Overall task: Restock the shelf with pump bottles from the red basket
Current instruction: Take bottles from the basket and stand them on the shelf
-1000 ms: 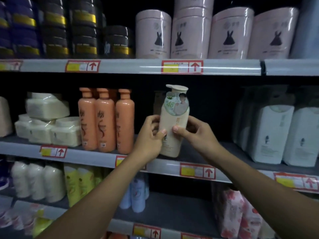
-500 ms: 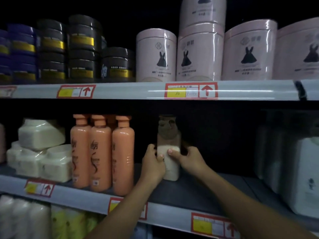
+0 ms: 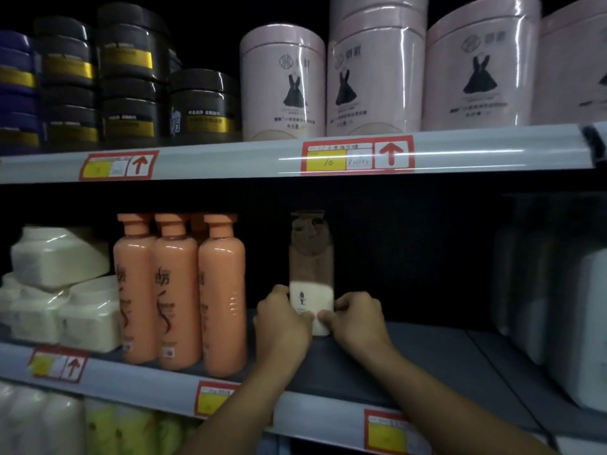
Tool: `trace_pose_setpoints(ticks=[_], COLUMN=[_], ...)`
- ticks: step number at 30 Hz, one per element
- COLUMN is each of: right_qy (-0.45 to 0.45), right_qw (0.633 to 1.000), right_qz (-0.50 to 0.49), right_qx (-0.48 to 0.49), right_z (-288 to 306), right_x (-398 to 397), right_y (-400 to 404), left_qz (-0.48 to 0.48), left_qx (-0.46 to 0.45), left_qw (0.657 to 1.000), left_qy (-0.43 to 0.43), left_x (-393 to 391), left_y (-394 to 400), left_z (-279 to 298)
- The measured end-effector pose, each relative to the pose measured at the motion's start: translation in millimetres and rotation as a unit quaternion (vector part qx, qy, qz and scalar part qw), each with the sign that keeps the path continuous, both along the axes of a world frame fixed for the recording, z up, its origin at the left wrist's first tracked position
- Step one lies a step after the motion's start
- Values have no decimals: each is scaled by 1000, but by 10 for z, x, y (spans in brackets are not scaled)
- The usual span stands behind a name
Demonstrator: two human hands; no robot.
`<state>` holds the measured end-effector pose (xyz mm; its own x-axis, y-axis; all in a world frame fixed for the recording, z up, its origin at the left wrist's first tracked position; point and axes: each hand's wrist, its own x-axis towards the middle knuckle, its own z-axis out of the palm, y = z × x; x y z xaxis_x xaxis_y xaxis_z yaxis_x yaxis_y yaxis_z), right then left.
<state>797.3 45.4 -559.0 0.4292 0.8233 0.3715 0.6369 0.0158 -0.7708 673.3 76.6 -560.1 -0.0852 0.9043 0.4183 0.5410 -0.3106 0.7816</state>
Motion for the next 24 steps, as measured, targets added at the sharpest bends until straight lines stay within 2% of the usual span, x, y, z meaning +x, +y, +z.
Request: trace_pose_setpoints(ticks=[8,14,20,24], right_qy=[41,11,2,18], right_qw=[998,999,997,996], right_qz=[6,20,22,25], right_qx=[-43,39,81,85], right_z=[57,202,225,133], right_x=[-93,-194,-367,-461], right_y=[-42,-660,-1386,-1885], left_qz=[-6,-50,-98,-122], left_qx=[-10,38,19,18], left_qw=[1000,995,986,984], left_qy=[-29,-81,-133,-131], left_x=[-45,-116,-221,-343], left_y=[-39,-442,-1008,-1449], left_z=[17,140,160,55])
